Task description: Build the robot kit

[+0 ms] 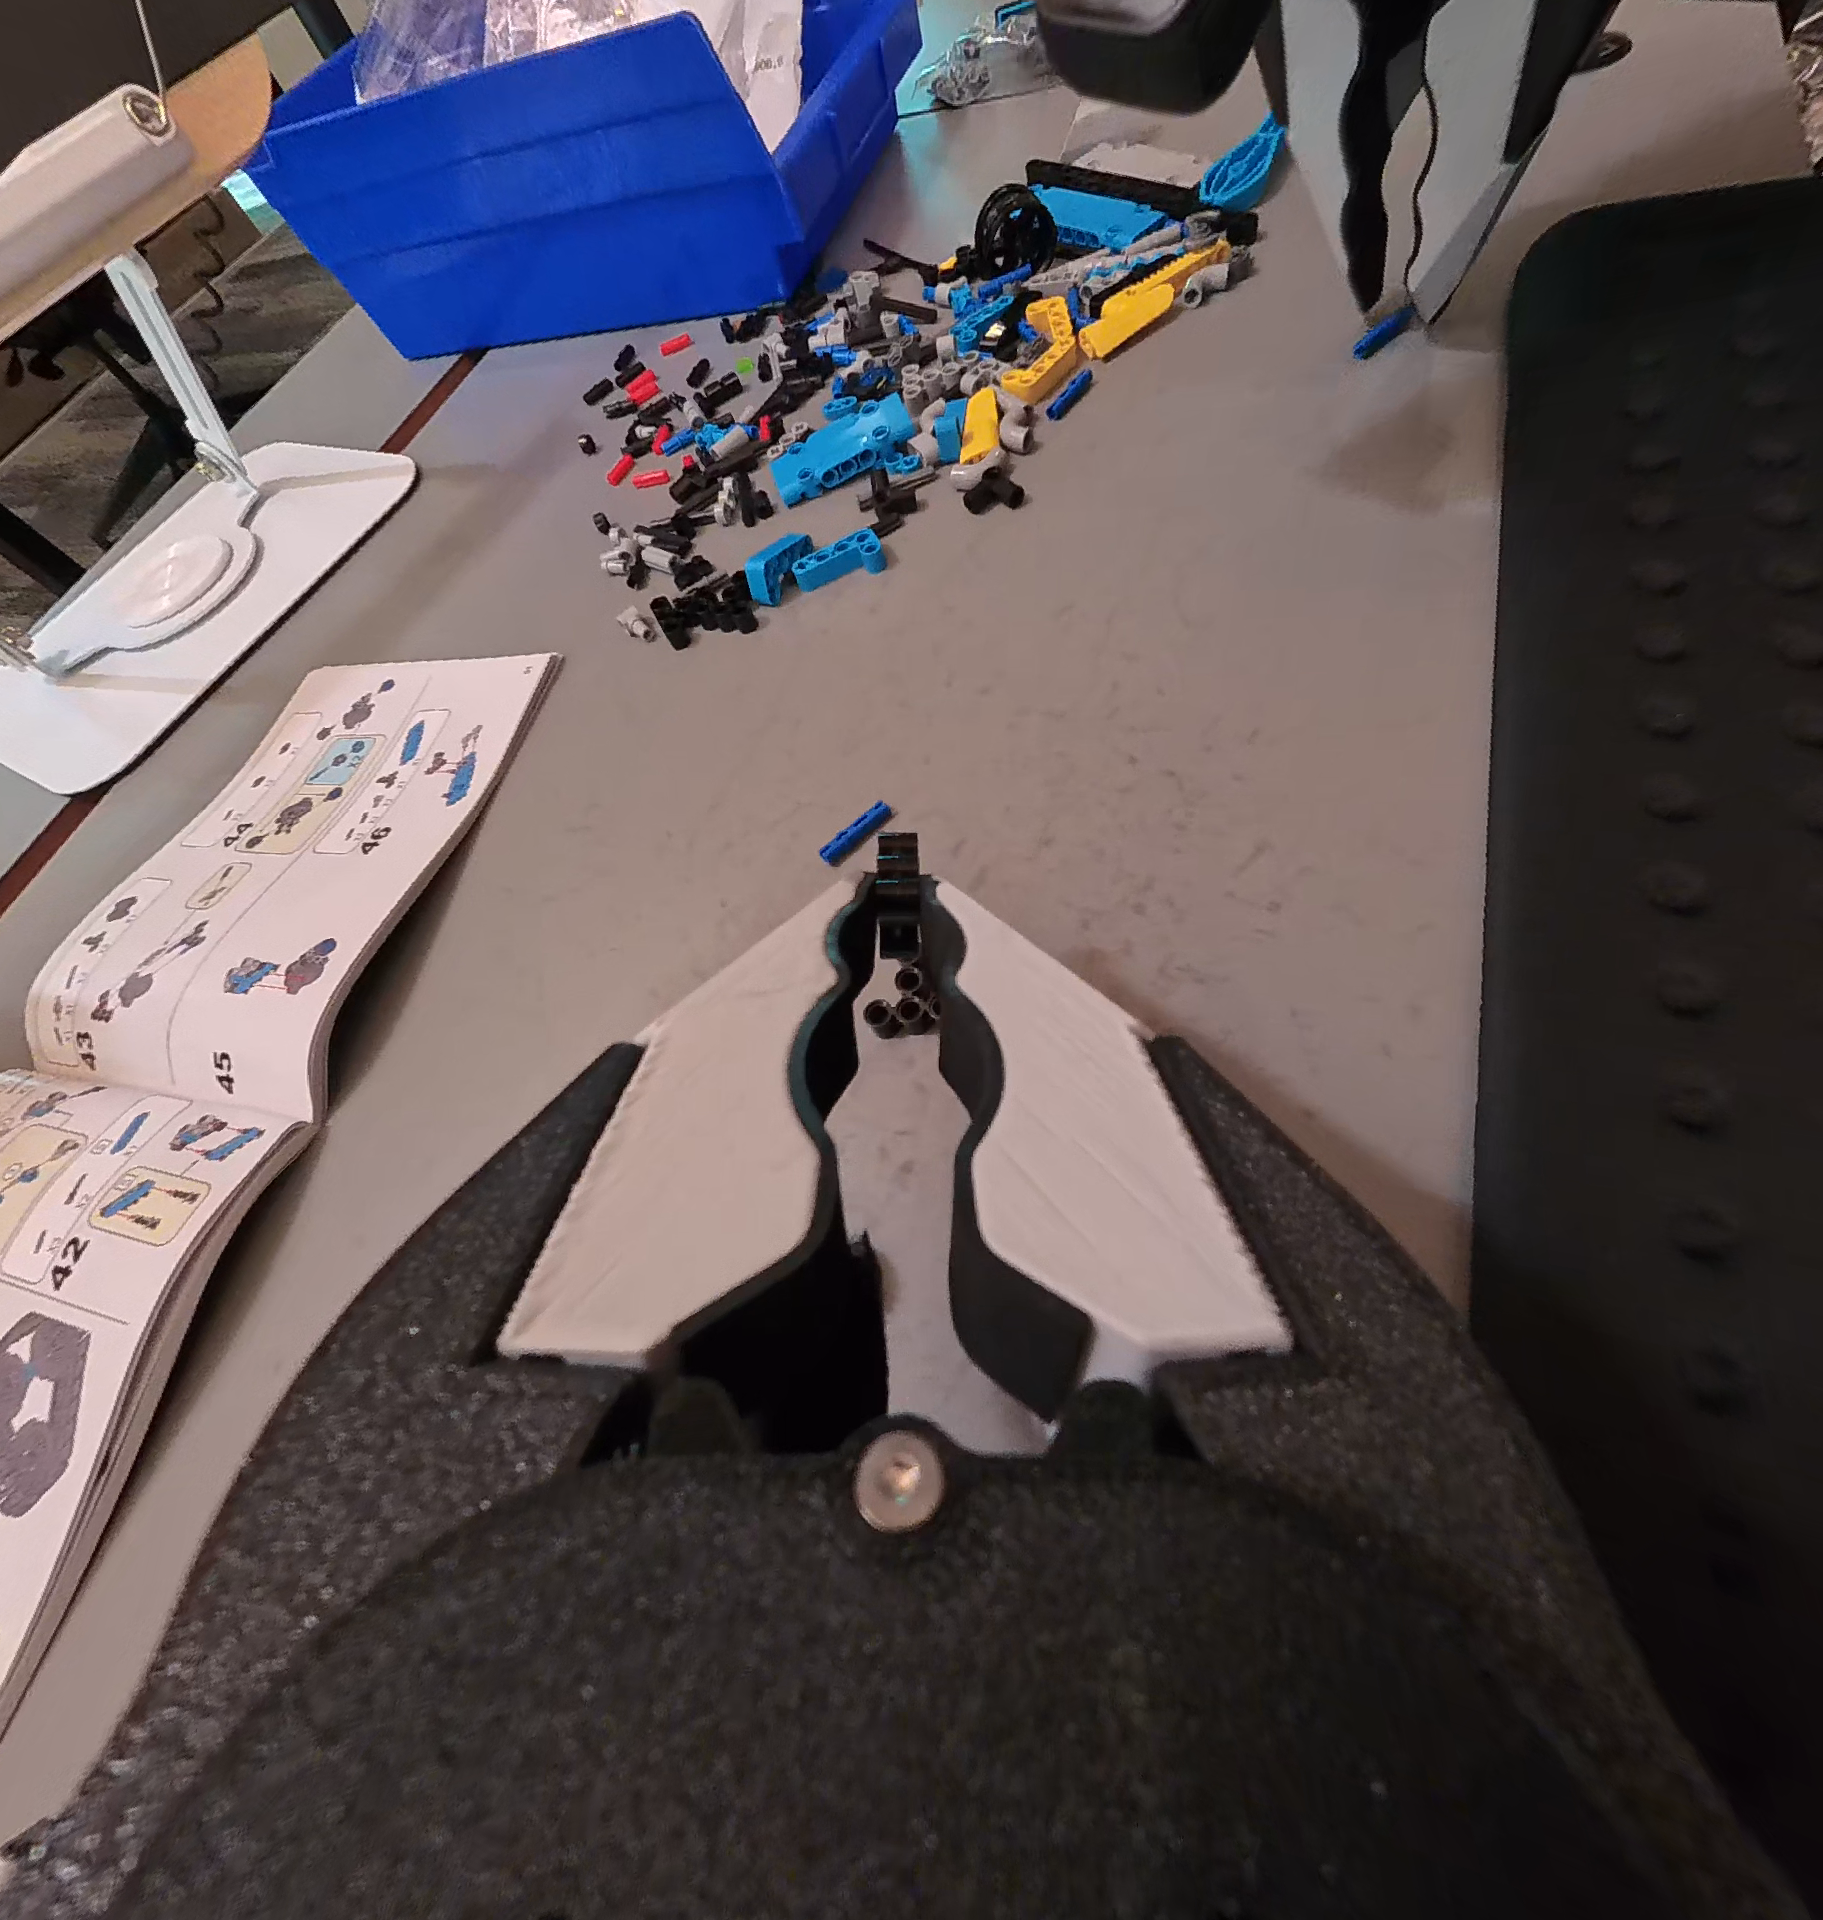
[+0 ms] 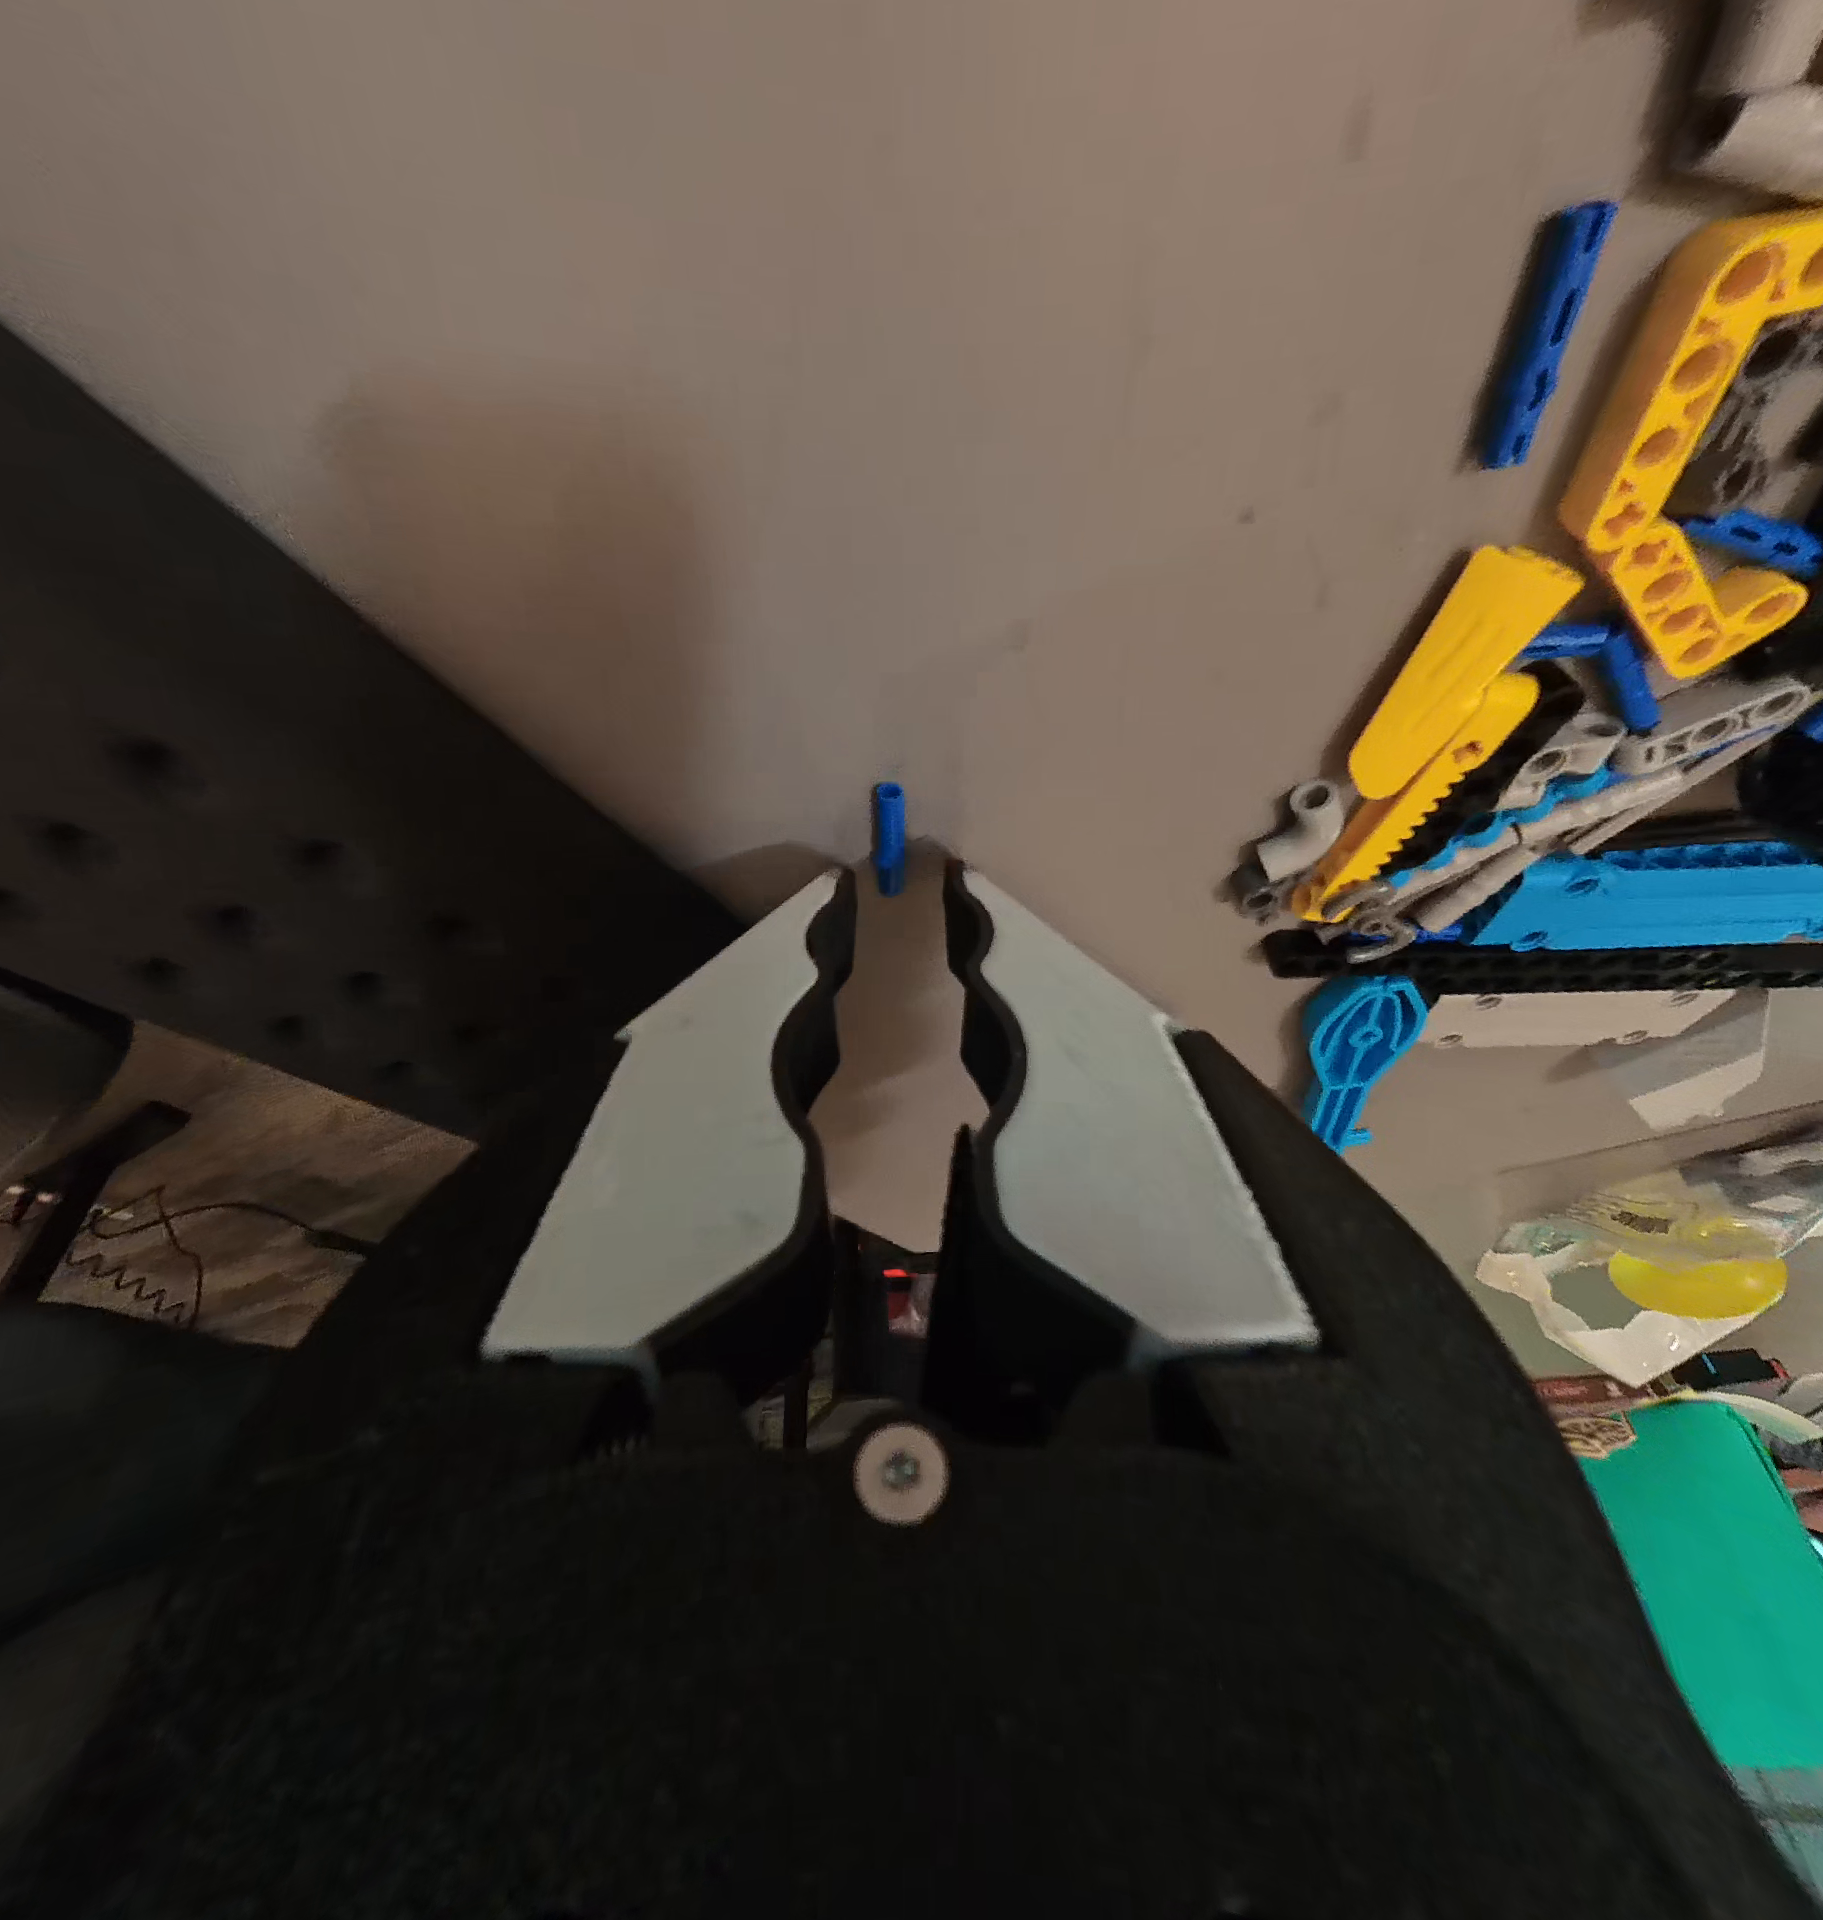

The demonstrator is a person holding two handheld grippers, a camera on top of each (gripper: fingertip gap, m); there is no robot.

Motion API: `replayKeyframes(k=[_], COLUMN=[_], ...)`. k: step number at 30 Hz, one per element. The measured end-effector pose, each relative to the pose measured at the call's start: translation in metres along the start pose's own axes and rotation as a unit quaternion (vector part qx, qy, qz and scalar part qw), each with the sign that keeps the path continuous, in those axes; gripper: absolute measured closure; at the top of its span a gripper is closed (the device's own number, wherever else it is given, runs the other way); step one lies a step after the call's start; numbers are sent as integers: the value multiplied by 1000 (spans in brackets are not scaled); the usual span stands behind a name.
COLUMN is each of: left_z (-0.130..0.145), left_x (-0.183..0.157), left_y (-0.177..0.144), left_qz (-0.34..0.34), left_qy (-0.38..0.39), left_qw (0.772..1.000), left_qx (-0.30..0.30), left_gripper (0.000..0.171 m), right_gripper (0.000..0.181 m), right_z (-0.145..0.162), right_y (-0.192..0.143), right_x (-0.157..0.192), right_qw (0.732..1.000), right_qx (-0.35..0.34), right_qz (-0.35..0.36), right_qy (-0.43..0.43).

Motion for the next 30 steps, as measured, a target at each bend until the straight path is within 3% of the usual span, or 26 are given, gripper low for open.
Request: replayKeyframes(k=[9, 13, 15, 18, 21, 24, 27, 30], left_z=[-1, -1, -3, -6, -16, -26, -29, -34], left_x=[-1, -1, -1, 1, 1, 3, 8, 11], left_y=[0, 0, -1, -2, -4, -9, -13, -17], left_qz=[3, 4, 4, 6, 18, 33, 37, 40], left_qy=[-1, -3, -8, -24, -63, -110, -145, -164], left_qw=[1000, 1000, 1000, 1000, 997, 990, 984, 979], left_qx=[-2, -3, -6, -18, -47, -78, -96, -114], left_gripper=[164, 164, 164, 164, 164, 165, 164, 164], right_gripper=[166, 177, 177, 177, 177, 176, 176, 176], right_z=[-4, -5, -6, -40, -105, -172, -211, -231], right_y=[3, 3, 2, -15, -57, -100, -121, -124], right_x=[0, -2, -3, 4, 19, 54, 76, 79], right_qw=[999, 999, 999, 990, 939, 836, 764, 742], right_qx=[35, 25, 4, -131, -335, -529, -620, -647], right_qz=[-15, -22, -27, -56, -75, -142, -174, -173], right_qy=[-8, -24, -18, -2, 0, -13, -25, -20])
Point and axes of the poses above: each gripper's, where its closed fingertips meet, y out along the fingers, z out of its underside, x = y × z across the jaws, the point moved 2 cm from there along -y, back along the fingers, and after that the axes turned 9 degrees about -x, right-handed, at the moved point
